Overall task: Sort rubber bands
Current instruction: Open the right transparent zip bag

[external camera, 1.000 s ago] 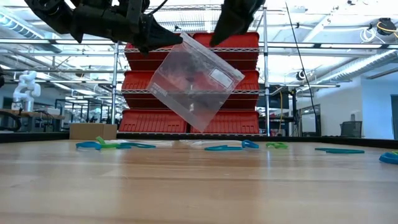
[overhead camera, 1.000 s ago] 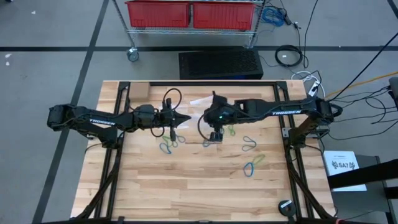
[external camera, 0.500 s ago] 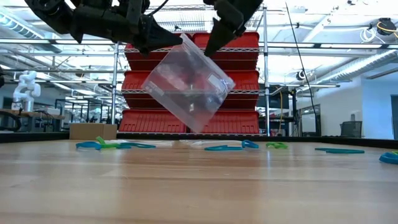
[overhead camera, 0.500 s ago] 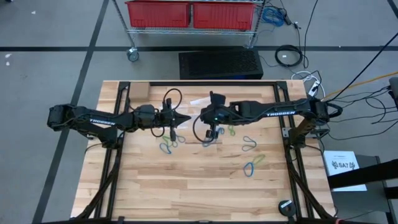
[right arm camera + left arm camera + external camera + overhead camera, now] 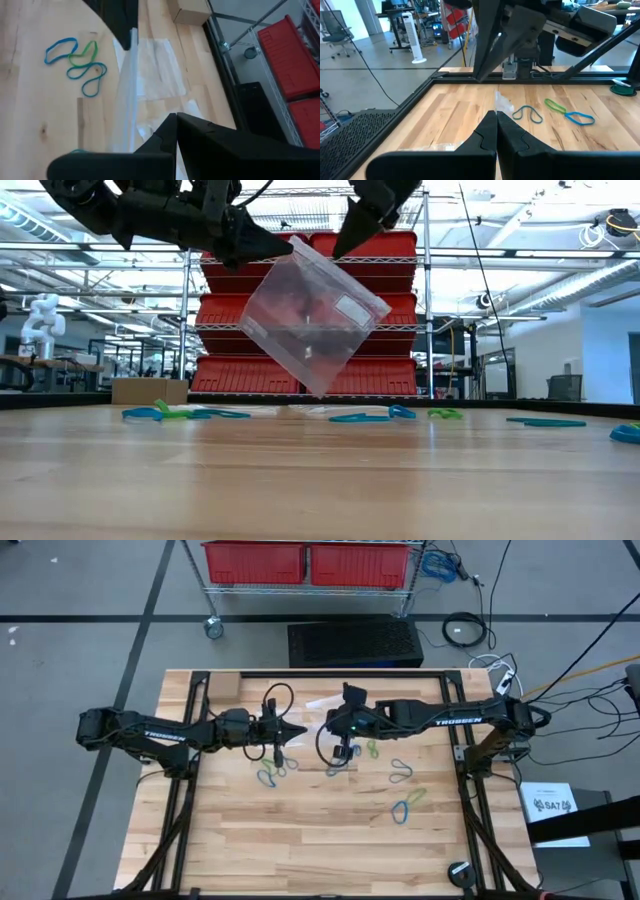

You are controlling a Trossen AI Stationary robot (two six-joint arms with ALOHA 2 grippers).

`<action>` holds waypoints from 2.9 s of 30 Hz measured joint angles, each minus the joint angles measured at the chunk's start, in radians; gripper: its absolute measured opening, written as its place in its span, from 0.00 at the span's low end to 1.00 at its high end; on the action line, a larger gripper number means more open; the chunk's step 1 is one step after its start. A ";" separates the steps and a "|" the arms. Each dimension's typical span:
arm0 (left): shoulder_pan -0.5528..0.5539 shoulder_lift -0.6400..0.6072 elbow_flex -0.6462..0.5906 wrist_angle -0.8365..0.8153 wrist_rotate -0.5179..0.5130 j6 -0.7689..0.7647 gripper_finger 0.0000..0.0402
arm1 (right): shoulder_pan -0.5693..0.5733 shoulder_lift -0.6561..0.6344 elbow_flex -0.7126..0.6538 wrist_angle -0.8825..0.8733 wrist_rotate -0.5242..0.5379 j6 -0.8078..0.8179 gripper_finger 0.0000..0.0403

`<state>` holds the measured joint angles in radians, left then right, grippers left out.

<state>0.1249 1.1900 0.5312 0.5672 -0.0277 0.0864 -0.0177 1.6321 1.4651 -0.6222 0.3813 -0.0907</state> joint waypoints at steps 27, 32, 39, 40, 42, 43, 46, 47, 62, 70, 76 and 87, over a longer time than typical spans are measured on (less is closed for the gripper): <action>0.000 0.000 0.000 0.003 -0.007 -0.001 0.00 | 0.013 0.062 0.000 0.008 -0.100 0.028 0.00; 0.000 0.000 0.000 0.003 -0.008 -0.001 0.00 | 0.013 0.064 0.000 0.034 -0.158 0.068 0.00; -0.003 0.000 0.000 0.001 -0.007 -0.002 0.00 | 0.010 0.071 0.000 0.067 -0.172 0.101 0.00; -0.005 0.000 0.000 -0.001 -0.007 -0.002 0.00 | 0.008 0.074 0.000 0.063 -0.172 0.105 0.00; -0.010 0.000 0.000 -0.003 -0.007 -0.002 0.00 | 0.008 0.076 -0.016 0.087 -0.171 0.106 0.00; -0.013 0.000 0.000 -0.002 -0.007 -0.003 0.00 | 0.008 0.076 -0.027 0.104 -0.171 0.109 0.00; -0.021 0.000 0.000 -0.001 -0.006 -0.003 0.00 | 0.008 0.078 -0.072 0.152 -0.171 0.135 0.00; -0.023 0.000 0.000 -0.001 -0.006 -0.003 0.00 | 0.008 0.079 -0.089 0.171 -0.171 0.141 0.00; -0.049 0.000 0.000 -0.007 -0.021 -0.027 0.00 | 0.053 0.078 -0.314 0.665 -0.068 0.163 0.00; -0.049 0.000 0.000 -0.018 -0.083 -0.027 0.00 | 0.079 0.029 -0.464 0.925 -0.083 0.215 0.00; -0.056 0.000 0.000 0.008 -0.086 -0.027 0.00 | 0.056 0.037 -0.521 1.009 -0.099 0.251 0.03; -0.057 0.001 0.000 0.019 -0.087 -0.028 0.00 | 0.044 0.037 -0.521 1.087 -0.150 0.281 0.43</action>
<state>0.0681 1.1908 0.5308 0.5862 -0.1146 0.0585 0.0261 1.6695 0.9443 0.4652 0.2314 0.1904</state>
